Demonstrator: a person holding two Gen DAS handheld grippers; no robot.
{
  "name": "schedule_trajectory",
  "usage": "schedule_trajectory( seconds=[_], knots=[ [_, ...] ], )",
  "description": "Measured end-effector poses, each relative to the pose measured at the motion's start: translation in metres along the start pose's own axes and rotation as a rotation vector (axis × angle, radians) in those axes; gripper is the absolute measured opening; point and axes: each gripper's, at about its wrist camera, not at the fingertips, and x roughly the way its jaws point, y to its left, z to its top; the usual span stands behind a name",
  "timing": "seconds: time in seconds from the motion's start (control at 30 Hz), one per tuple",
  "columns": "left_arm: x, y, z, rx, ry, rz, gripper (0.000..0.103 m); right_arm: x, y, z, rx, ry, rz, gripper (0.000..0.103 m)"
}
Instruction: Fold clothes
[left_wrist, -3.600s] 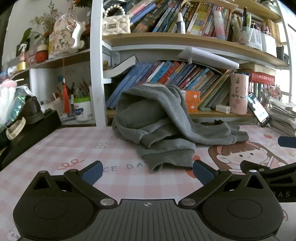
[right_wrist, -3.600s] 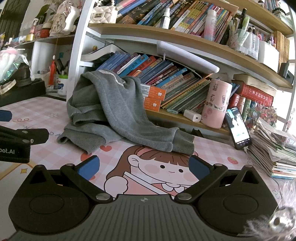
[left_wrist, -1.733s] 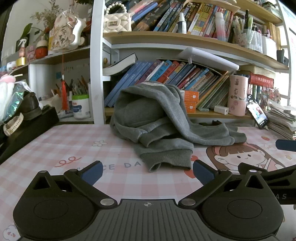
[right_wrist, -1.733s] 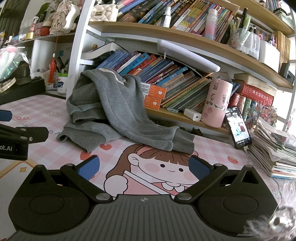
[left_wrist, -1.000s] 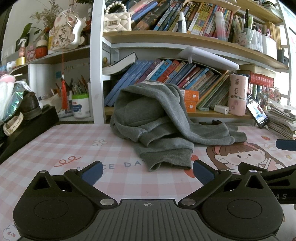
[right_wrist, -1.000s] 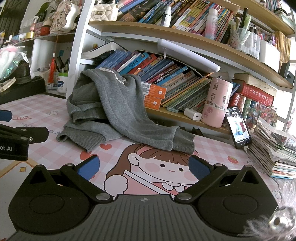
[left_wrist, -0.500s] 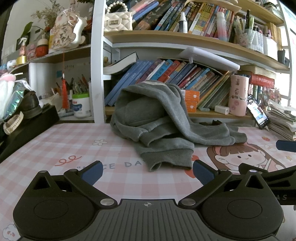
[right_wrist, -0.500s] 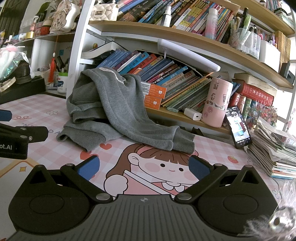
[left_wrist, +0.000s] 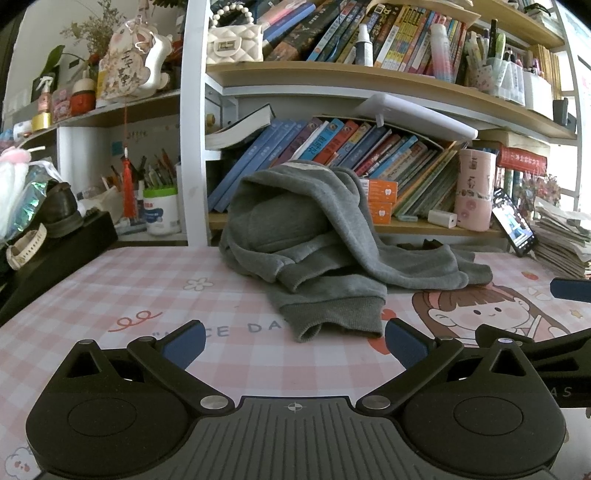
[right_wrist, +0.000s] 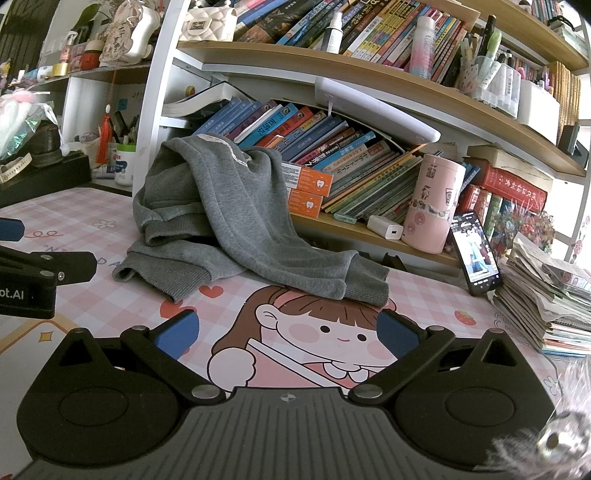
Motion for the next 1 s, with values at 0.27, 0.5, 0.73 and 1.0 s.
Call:
schedule_trajectory(
  seconds=[0.27, 0.5, 0.73, 1.0],
  knots=[
    [0.000, -0.002, -0.001, 0.015, 0.001, -0.013, 0.103, 0.001, 0.000, -0.001, 0.003, 0.006, 0.004, 0.103],
    [-0.001, 0.006, -0.001, -0.029, -0.021, -0.003, 0.103, -0.001, 0.003, -0.001, -0.020, -0.005, 0.039, 0.103],
    [-0.002, 0.010, 0.001, -0.048, -0.046, -0.004, 0.103, -0.002, -0.002, 0.000, 0.010, -0.013, 0.077, 0.103],
    [-0.005, 0.008, 0.000, -0.036, -0.059, -0.017, 0.103, -0.010, -0.003, 0.003, -0.006, -0.117, 0.042, 0.103]
  ],
)
